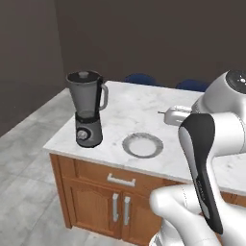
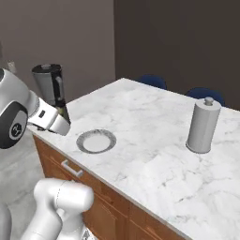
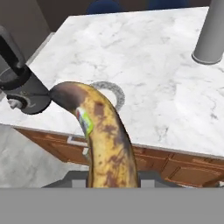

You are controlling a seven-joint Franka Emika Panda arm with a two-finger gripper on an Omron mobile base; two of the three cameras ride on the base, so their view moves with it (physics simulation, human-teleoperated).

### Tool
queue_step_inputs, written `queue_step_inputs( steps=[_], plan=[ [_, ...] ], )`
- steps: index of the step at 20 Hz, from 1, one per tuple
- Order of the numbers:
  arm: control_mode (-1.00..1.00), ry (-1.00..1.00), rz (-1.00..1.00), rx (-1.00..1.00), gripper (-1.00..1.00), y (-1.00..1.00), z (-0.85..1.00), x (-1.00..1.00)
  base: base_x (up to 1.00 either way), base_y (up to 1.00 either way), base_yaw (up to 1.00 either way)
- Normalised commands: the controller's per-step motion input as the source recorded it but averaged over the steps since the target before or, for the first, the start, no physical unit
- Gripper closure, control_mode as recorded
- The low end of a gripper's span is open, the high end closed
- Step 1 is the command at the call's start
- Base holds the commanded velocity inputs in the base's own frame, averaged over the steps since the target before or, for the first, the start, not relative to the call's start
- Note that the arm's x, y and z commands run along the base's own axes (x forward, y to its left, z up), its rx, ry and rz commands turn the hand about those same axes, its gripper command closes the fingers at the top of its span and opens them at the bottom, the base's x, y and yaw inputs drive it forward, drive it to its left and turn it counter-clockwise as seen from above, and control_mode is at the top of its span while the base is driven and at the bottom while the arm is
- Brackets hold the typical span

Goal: Pick the banana and mango from the fridge and place them on the plate next to the blender to make a fruit smoothie.

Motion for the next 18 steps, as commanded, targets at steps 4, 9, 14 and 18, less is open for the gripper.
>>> queue_step_inputs(
  steps=[4,9,14,18],
  plan=[
    [1.00,0.00,0.00,0.00,1.00,0.00,0.00,0.00,0.41,0.69,-0.46],
    [1.00,0.00,0.00,0.00,1.00,0.00,0.00,0.00,0.24,0.28,-0.18],
    [-1.00,0.04,0.00,0.01,1.00,-0.12,-0.10,0.02,0.00,0.00,0.00],
    [-1.00,0.32,0.00,0.06,1.00,-0.32,-0.27,0.51,0.00,0.00,0.00]
  ],
)
